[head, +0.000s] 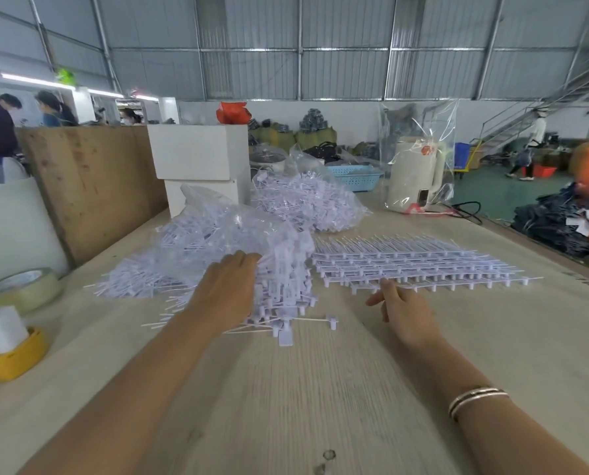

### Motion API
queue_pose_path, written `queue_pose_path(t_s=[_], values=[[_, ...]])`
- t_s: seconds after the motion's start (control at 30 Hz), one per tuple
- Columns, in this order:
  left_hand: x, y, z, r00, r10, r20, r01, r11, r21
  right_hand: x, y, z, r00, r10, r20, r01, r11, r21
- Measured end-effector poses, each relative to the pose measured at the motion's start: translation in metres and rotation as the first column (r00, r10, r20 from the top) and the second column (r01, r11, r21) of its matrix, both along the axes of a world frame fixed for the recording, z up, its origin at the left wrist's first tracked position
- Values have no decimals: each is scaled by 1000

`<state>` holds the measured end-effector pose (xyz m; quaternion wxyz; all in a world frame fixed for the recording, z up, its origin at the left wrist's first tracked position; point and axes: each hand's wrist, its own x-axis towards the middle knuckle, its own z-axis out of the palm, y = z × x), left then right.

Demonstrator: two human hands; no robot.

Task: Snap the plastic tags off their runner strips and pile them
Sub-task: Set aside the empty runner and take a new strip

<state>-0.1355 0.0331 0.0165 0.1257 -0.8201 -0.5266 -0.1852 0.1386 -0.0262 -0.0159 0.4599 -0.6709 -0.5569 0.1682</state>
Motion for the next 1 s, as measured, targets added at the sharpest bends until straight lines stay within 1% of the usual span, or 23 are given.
queue_pose_path(t_s=[0.07,0.1,0.13,0.17,0.23,0.27,0.3,0.33,0.37,0.43,0.5,0.6,0.67,0.73,0.83,0.87,0.9,0.93,1.0], values=[[-5,12,-16,993,35,-115,-57,978,-202,0,0,0,1000,16,-14,-16,1000,-3],[-7,16,-23,991,41,-128,-76,957,-280,0,1,-1,1000,20,-15,-20,1000,0],[-9,17,-29,995,45,-90,-71,949,-308,0,1,-1,1000,24,-12,-24,1000,3],[-11,17,-32,999,40,-17,-43,960,-275,1,2,-2,1000,26,-9,-26,1000,5],[-11,13,-34,988,-31,151,44,995,-87,1,4,-2,1000,26,-3,-26,1000,5],[-9,9,-33,974,-88,209,89,996,3,0,4,-2,1000,26,4,-26,1000,3],[-5,4,-31,960,-150,235,139,988,62,0,5,-2,1000,28,12,-28,1000,2],[-1,-2,-29,953,-205,224,192,978,79,-1,5,-2,999,33,17,-33,999,1],[4,-7,-29,951,-246,187,241,969,52,-1,5,-2,999,38,16,-38,999,0],[13,-14,-35,958,-277,78,282,958,-57,-2,4,-2,999,42,9,-42,999,3],[15,-10,-43,971,-236,-32,230,965,-123,-2,3,-3,999,42,-4,-42,999,6],[13,-3,-45,984,-146,-100,133,983,-124,-3,2,-4,999,41,-26,-41,999,-9],[17,-2,-45,988,-121,-100,111,989,-100,-3,3,-5,999,29,-37,-30,999,-12],[26,-9,-40,986,-151,-70,150,989,-12,-2,5,-5,998,15,-63,-16,1000,-11],[54,-25,-28,953,-301,-29,301,941,154,-2,9,-6,989,-22,-148,26,999,25],[65,-26,-25,938,-346,-32,347,925,157,-2,10,-6,983,-39,-179,48,998,45],[77,-28,-24,925,-379,-28,379,917,127,-1,10,-6,978,-57,-203,71,996,63],[90,-28,-25,920,-391,-19,391,916,92,-1,10,-6,974,-75,-215,93,993,75],[114,-19,-28,930,-366,-22,366,925,99,2,10,-6,971,-96,-220,120,987,102]])
